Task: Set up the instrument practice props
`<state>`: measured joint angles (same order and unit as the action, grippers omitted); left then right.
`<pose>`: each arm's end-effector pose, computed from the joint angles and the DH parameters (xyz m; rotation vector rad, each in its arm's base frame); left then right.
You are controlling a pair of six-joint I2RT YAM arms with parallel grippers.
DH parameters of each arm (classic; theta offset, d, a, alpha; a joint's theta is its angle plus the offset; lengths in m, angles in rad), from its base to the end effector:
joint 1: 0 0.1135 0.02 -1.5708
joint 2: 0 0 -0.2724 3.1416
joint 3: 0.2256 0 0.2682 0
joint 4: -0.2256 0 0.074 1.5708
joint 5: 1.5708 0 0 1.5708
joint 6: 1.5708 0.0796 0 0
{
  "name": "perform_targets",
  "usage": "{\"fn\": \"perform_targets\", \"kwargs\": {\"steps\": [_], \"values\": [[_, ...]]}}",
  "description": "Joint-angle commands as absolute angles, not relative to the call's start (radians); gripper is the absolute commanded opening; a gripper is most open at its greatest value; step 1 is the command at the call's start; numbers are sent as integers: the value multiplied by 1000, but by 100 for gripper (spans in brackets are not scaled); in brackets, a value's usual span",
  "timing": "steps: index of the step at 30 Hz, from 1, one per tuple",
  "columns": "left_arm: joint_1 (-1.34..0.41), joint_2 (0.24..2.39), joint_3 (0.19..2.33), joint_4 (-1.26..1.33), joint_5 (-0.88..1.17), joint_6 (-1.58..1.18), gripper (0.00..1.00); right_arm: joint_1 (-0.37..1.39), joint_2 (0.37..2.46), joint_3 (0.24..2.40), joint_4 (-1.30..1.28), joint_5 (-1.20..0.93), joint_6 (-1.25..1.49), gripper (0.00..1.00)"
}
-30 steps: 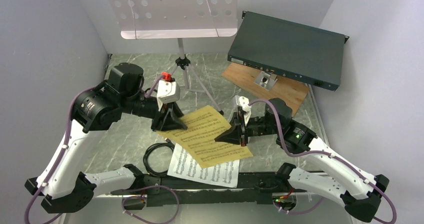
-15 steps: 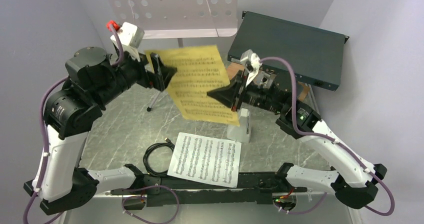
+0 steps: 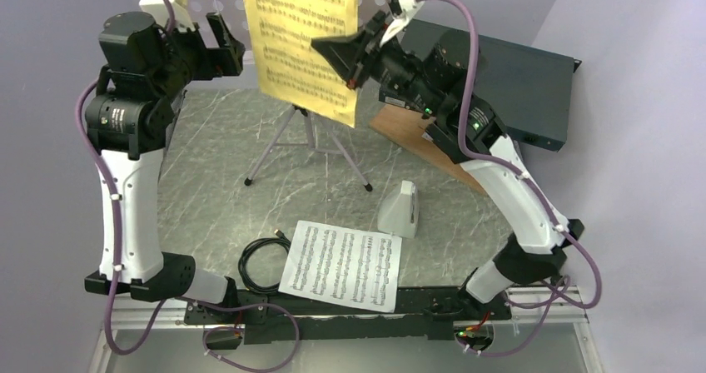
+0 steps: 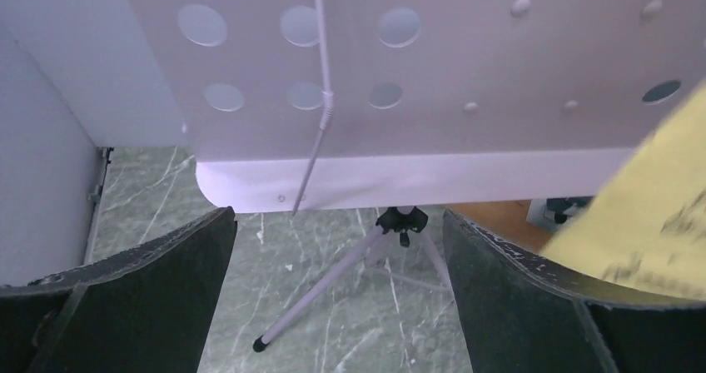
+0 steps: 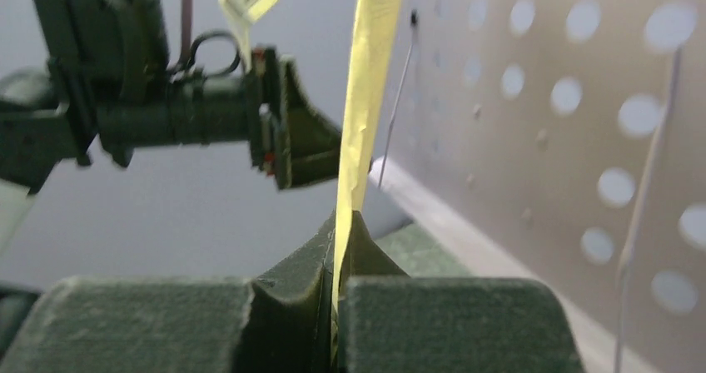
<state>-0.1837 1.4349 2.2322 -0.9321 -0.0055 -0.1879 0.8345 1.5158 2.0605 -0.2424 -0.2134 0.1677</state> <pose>0.2705 -0.0498 0.5917 -0.0077 1.7130 -0.2718 0.2175 0.2650 0.6174 -0.6168 1.1906 0.9911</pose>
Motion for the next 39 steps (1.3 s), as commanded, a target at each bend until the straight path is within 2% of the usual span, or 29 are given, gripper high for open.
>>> {"fn": "perform_targets", "kwargs": {"steps": [1,5,11,15,19,26,31,39], "values": [[-122,1391,2284,-846,96,-243,99,830,1634,2287,-269,-150,103,0],[-18,1405,2251,-773,260,-310,100,830,1724,2394,-230,-136,51,0],[124,1378,2133,-596,450,-395,93,830,1799,2455,-137,-92,-21,0],[191,1389,2074,-464,566,-475,79,828,1874,2544,-141,-35,-54,0],[223,1400,2002,-318,691,-558,65,825,1869,2486,-57,-7,-58,0],[237,1410,1914,-116,797,-670,51,807,1926,2535,-45,-3,-36,0],[237,1423,1893,-69,814,-699,47,798,1943,2530,-30,-10,-16,0],[236,1453,1894,-42,804,-711,32,793,1972,2528,-8,-16,-15,0]]}}
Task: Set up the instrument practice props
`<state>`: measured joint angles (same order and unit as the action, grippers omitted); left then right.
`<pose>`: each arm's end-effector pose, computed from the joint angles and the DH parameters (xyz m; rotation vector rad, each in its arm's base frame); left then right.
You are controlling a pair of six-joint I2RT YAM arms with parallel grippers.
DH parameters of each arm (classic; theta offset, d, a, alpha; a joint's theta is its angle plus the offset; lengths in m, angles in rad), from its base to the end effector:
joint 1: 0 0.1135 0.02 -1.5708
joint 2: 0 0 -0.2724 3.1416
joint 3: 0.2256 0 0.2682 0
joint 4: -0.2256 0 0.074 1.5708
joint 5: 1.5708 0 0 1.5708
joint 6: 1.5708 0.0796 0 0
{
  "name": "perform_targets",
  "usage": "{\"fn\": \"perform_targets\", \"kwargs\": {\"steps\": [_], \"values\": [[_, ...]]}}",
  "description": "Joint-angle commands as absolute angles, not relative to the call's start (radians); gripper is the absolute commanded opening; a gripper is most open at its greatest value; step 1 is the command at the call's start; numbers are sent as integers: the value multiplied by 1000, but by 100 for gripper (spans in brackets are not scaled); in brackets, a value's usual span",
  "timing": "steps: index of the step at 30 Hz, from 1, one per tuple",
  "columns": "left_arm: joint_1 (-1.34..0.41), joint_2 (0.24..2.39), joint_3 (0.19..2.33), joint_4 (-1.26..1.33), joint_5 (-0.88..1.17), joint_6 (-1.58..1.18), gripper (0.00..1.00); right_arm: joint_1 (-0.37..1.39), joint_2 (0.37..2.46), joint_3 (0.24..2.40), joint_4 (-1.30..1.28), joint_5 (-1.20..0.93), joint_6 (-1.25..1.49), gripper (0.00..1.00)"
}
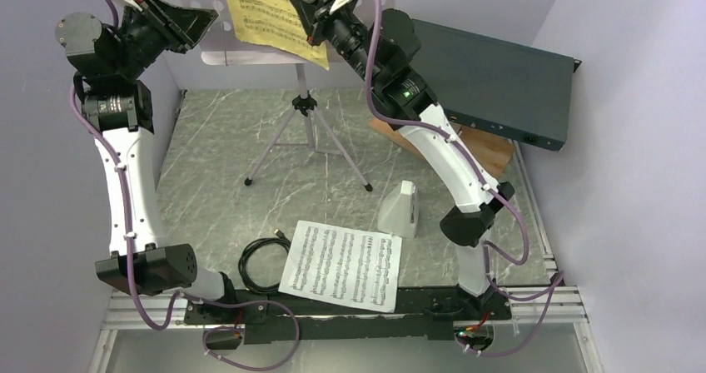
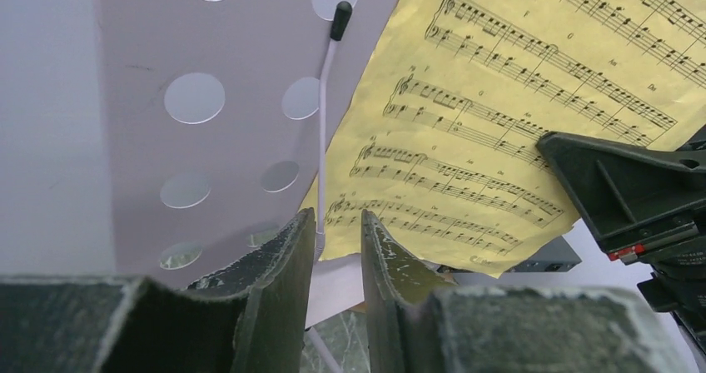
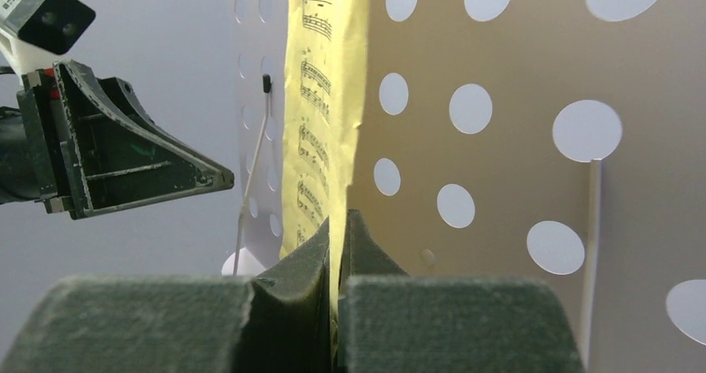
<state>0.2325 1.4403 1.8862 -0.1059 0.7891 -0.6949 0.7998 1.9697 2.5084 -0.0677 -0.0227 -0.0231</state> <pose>0.3216 0.0181 0.5938 0.0950 1.3837 -0.8717 0.3167 0.3285 0.6198 -0.4696 1.0240 0.7077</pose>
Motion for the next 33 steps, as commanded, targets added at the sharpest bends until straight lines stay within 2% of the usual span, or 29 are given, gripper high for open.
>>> {"fn": "perform_targets", "kwargs": {"steps": [1,22,33], "values": [[237,1459,1896,-34,812,-717,31,790,1975,2527,-7,-22,-17,0],[236,1516,1862,164,882,-862,22,778,2018,2523,34,-87,-71,0],[234,1544,1897,187,924,-869,6,775,2041,2532,47,-115,-101,0]]}}
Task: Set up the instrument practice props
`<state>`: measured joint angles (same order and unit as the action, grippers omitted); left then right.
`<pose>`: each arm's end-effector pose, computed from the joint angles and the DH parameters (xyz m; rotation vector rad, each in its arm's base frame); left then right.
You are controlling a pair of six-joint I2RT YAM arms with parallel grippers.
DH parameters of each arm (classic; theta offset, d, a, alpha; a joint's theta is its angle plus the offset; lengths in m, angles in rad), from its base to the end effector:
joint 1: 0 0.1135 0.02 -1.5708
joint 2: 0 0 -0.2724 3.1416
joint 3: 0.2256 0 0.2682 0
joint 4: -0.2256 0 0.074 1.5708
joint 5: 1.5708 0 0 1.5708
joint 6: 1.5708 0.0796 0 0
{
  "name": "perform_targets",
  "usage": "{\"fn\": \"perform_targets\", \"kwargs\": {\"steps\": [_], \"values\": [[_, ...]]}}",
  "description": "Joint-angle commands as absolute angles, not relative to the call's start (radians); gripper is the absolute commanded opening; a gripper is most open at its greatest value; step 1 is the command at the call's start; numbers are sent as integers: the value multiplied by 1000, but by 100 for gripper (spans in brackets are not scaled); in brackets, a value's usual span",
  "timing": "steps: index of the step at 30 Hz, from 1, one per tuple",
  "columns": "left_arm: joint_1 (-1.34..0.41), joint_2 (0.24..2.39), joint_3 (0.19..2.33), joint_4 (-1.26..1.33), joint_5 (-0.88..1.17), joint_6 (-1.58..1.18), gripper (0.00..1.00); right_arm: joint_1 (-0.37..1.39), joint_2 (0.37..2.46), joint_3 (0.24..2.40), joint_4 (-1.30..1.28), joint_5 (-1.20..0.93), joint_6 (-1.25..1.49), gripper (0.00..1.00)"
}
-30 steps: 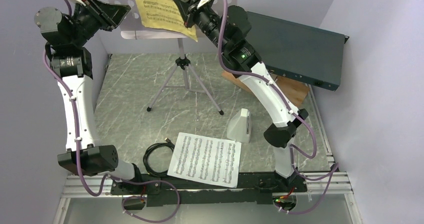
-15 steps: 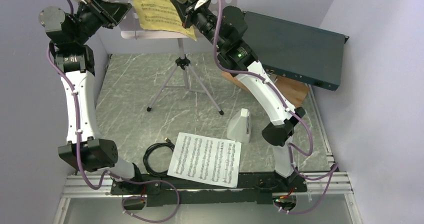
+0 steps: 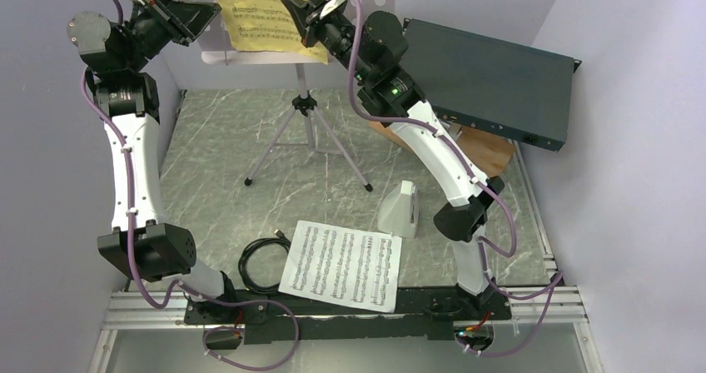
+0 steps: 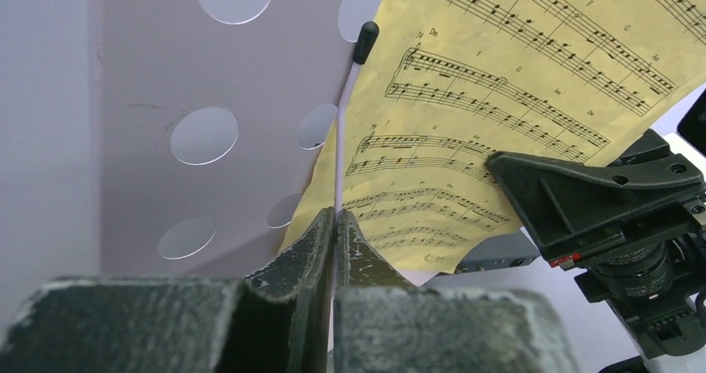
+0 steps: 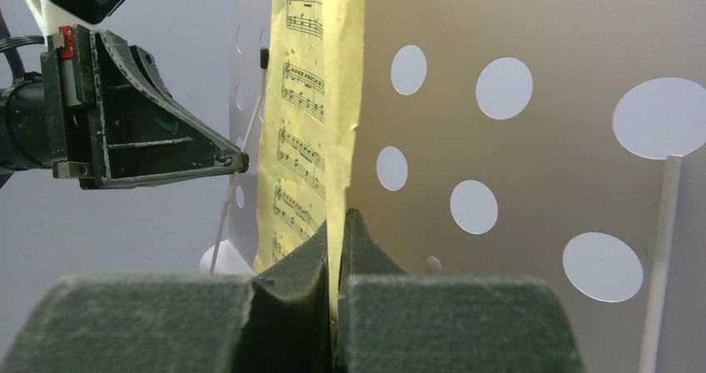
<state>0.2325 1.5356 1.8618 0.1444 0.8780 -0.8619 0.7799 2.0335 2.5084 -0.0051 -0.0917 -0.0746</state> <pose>0.3548 0.0211 0.5829 0.1428 1.3383 -1.0166 0.3385 0.3450 0.5995 -0.5426 0.9888 0.6813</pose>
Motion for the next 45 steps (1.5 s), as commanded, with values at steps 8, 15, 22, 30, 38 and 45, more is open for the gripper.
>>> {"fn": "perform_targets", "kwargs": {"steps": [8,15,22,30,38,45], "values": [[234,1503,1835,332,951,-860,0,775,2070,2544,65,-129,-132,0],[235,1447,1735,438,920,-831,0,775,2057,2506,106,-55,-126,0],[235,1422,1689,495,903,-828,0,774,2085,2531,106,-39,-174,0],[235,1418,1670,517,904,-827,0,774,2047,2486,132,-48,-198,0],[235,1423,1677,528,925,-840,0,778,2095,2502,169,-257,-238,0],[235,1414,1698,464,936,-803,0,781,2141,2538,233,-338,-213,0]]}}
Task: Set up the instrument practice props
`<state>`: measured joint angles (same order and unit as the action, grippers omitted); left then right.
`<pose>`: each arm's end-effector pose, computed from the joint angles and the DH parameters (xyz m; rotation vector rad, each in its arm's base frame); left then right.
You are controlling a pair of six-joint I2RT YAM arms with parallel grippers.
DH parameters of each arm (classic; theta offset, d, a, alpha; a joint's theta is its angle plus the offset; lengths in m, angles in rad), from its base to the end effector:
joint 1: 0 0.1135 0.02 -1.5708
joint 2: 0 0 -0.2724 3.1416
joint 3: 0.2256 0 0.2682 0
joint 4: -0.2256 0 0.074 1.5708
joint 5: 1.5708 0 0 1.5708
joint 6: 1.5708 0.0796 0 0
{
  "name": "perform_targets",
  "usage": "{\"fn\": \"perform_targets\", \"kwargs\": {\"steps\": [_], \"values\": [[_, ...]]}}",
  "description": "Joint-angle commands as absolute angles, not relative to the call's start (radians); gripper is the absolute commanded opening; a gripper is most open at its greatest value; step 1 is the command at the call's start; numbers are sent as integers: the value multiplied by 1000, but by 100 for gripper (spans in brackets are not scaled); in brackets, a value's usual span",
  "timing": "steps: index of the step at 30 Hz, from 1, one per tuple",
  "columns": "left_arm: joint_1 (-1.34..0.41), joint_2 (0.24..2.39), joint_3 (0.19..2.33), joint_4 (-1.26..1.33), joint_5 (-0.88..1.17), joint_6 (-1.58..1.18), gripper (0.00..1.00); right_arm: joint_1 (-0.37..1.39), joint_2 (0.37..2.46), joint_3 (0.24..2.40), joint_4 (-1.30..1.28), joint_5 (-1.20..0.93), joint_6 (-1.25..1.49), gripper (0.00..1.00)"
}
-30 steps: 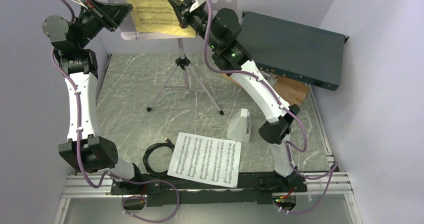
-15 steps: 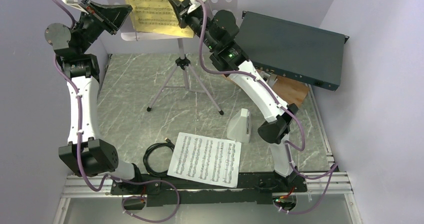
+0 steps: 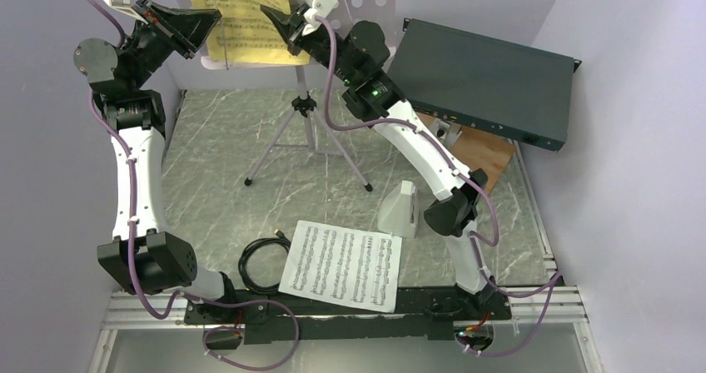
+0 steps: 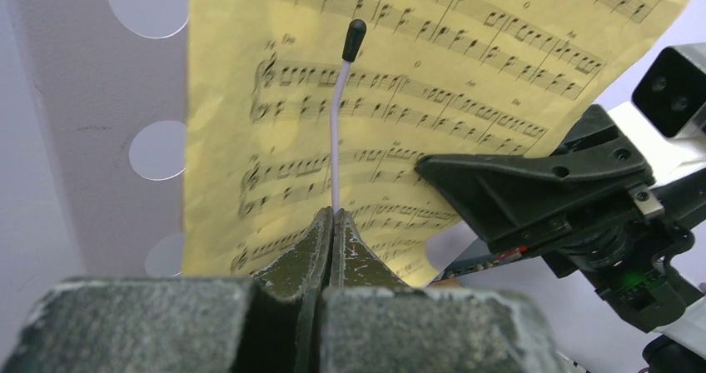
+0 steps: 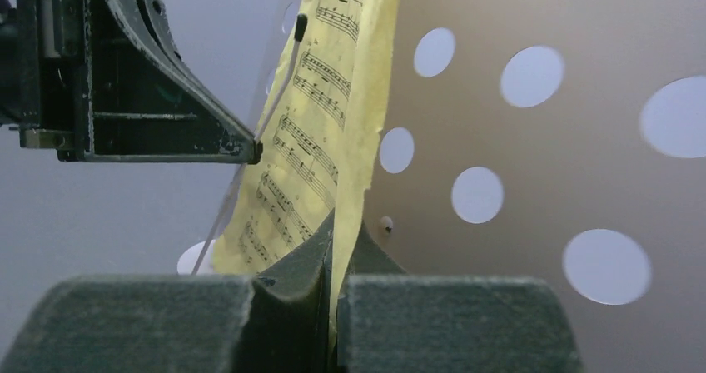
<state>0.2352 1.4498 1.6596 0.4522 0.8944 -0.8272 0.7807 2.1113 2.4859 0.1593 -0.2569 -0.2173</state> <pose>0.3334 0.0161 0.5731 0.2974 1.1895 -0.9238 0.3491 0.3743 0.5754 -0.7115 0.8085 0.6421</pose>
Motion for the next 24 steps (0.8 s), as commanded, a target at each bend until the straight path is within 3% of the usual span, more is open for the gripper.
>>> {"fn": "perform_targets", "kwargs": {"steps": [1,17,20,24], "values": [[234,1415,1701,461,936,-801,0,782,2149,2546,239,-345,-212,0],[235,1437,1694,473,936,-848,0,782,2198,2599,294,-358,-241,0],[234,1437,1692,469,934,-856,7,782,2210,2624,282,-376,-242,0],[234,1437,1695,460,927,-864,8,782,2210,2625,294,-393,-241,0]]}}
